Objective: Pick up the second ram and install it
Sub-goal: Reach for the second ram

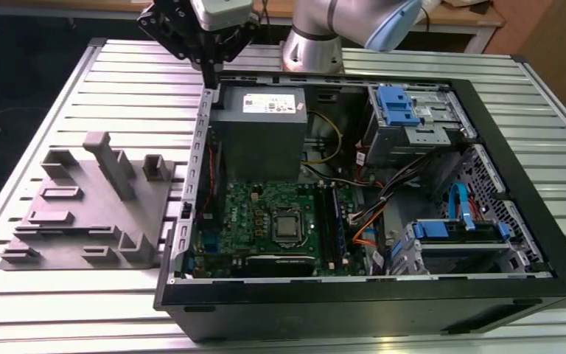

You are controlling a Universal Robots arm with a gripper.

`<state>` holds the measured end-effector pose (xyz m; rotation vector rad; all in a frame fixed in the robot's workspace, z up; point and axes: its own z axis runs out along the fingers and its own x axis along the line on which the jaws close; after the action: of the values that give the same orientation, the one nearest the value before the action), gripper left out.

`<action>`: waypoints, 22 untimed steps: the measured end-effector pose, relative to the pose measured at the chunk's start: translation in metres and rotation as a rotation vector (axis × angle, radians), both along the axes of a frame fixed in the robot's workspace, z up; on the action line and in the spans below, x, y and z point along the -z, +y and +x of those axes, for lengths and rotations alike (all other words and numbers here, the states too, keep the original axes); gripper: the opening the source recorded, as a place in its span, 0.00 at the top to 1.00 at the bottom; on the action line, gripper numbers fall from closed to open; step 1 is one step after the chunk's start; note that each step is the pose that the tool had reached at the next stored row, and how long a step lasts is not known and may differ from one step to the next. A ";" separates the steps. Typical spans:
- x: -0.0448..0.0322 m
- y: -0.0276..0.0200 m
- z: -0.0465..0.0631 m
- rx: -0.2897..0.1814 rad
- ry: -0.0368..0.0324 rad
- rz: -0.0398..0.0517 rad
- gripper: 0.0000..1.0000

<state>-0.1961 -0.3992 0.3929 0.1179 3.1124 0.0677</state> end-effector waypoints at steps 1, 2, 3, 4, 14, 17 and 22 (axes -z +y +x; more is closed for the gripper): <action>0.0000 0.0000 -0.002 0.000 0.0000 0.0000 0.93; 0.0000 -0.0001 -0.004 0.000 0.0000 0.0000 0.93; 0.0001 -0.0001 -0.006 0.000 0.0000 0.0001 0.93; 0.0000 -0.0001 -0.007 0.000 0.0001 -0.0001 0.93; 0.0003 -0.0008 -0.021 0.000 0.0000 0.0000 0.93; 0.0004 -0.0009 -0.026 0.000 0.0000 0.0000 0.93; 0.0005 -0.0012 -0.033 0.000 0.0000 -0.0001 0.93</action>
<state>-0.2294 -0.4004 0.3924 0.1180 3.1125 0.0676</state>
